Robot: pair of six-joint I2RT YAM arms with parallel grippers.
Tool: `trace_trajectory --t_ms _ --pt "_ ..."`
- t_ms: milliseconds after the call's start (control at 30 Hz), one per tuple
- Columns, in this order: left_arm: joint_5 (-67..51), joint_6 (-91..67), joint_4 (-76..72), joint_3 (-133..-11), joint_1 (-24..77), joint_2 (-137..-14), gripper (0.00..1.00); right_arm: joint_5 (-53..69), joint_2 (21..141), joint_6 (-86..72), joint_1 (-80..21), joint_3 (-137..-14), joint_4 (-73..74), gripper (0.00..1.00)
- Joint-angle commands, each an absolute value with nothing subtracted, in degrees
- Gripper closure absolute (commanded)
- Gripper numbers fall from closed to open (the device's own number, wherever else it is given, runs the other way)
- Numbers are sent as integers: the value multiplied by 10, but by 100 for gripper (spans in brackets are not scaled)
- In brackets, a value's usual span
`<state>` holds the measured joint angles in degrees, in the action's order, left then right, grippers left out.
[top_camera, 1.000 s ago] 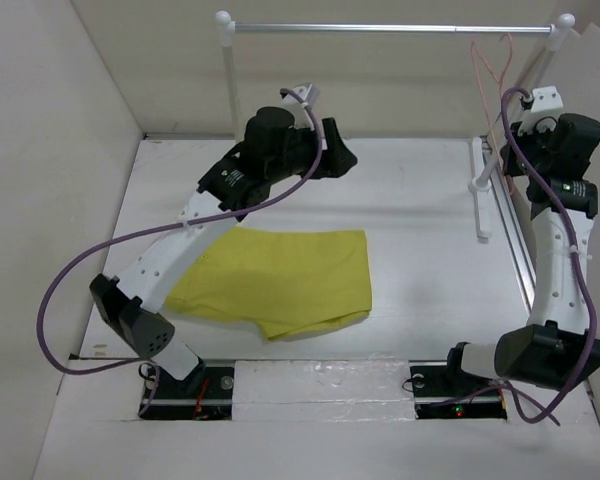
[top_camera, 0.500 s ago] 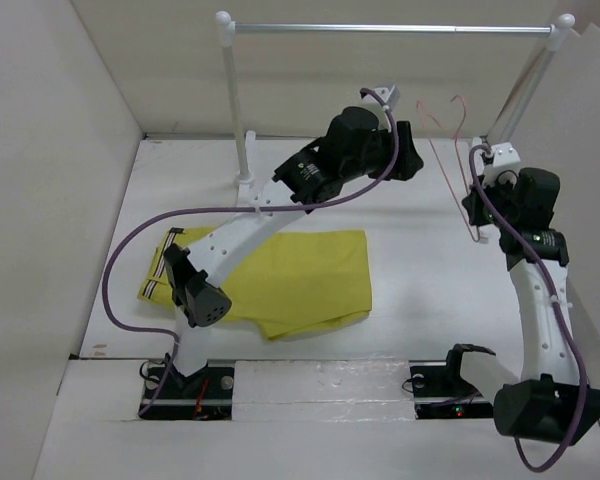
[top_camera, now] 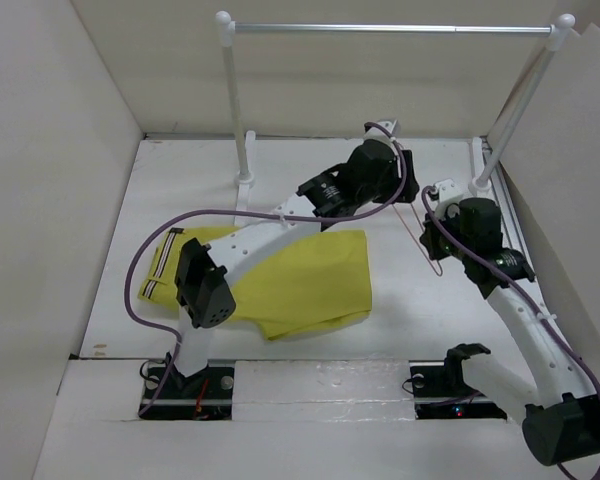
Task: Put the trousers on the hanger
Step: Pick up the hanger from the clothesline.
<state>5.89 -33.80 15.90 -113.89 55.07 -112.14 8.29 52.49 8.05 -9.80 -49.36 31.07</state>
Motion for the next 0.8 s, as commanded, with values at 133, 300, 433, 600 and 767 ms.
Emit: trace_trajectory --t_ms 133,300,433,600,767 --pt "123 -349 101 -1128 555 -1132 44 -18 516 30 -187 -484 279 100" --pt "174 -352 154 -1163 555 -1162 53 -68 517 14 -236 -486 284 100" --pt "198 -349 166 -1175 555 -1172 60 -108 528 8 -264 -495 306 100" --pt "211 -342 178 -1188 560 -1185 71 -149 529 4 -292 -496 309 100" --pt "214 -346 183 -1187 560 -1181 99 -184 538 1 -299 -497 346 100"
